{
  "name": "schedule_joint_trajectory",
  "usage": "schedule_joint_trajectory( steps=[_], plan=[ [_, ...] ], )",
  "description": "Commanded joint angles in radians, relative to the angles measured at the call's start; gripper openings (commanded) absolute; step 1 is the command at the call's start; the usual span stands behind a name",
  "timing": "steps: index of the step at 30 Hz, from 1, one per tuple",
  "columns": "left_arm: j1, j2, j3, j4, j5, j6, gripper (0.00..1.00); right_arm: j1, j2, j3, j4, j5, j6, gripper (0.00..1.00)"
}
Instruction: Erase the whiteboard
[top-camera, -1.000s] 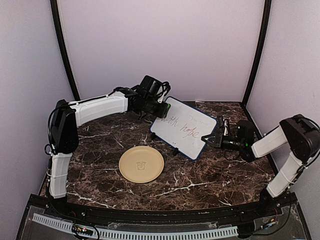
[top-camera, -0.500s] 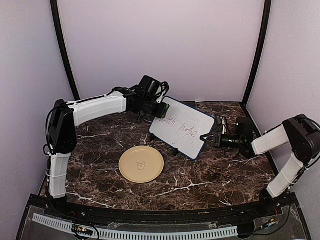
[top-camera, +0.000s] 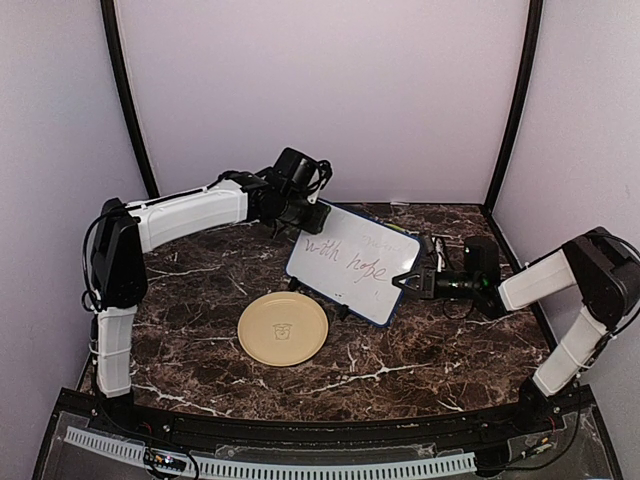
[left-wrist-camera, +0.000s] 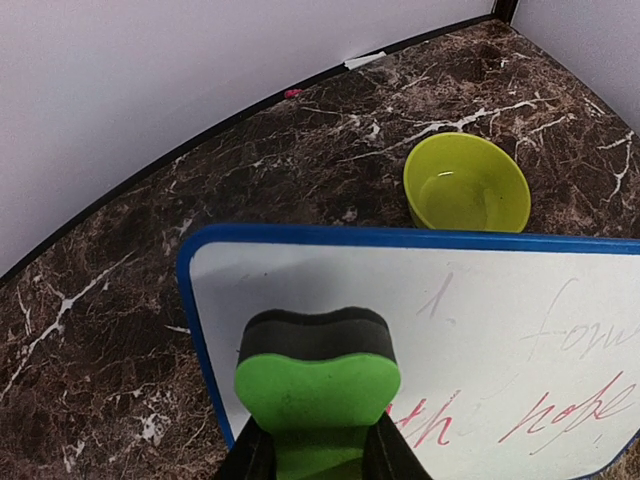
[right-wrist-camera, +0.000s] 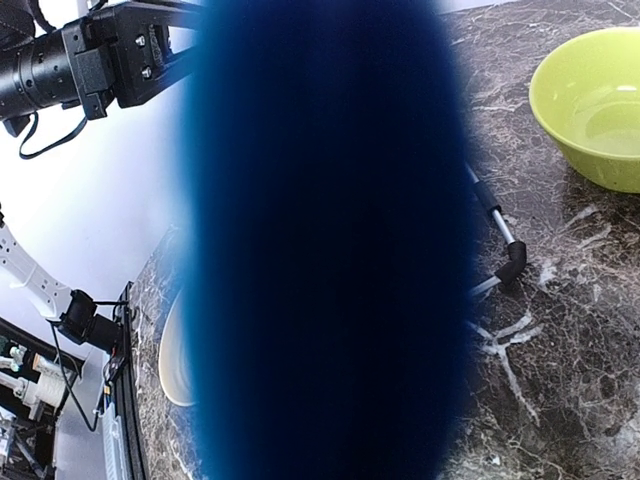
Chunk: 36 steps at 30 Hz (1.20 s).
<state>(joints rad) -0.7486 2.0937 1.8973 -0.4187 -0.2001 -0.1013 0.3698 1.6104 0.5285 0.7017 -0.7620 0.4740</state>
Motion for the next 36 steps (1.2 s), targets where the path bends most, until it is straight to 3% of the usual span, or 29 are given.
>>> schedule_joint_trajectory(
  steps=[1, 11, 19, 30, 36],
  plan=[
    [0.007, 0.020, 0.063, -0.060, -0.045, -0.003, 0.00, 0.033, -0.025, 0.012, -0.040, -0.010, -0.024, 0.00],
    [0.017, 0.140, 0.191, -0.080, -0.038, -0.006, 0.00, 0.063, -0.053, 0.021, -0.113, 0.011, -0.091, 0.00],
    [0.014, 0.165, 0.186, -0.062, 0.064, -0.023, 0.00, 0.070, -0.067, 0.036, -0.158, 0.035, -0.123, 0.00],
    [-0.086, 0.168, 0.203, -0.097, 0.084, -0.013, 0.00, 0.074, -0.063, 0.045, -0.169, 0.052, -0.129, 0.00],
    [-0.080, 0.165, 0.182, -0.138, 0.042, -0.027, 0.00, 0.073, -0.064, 0.045, -0.166, 0.063, -0.126, 0.00]
  ],
)
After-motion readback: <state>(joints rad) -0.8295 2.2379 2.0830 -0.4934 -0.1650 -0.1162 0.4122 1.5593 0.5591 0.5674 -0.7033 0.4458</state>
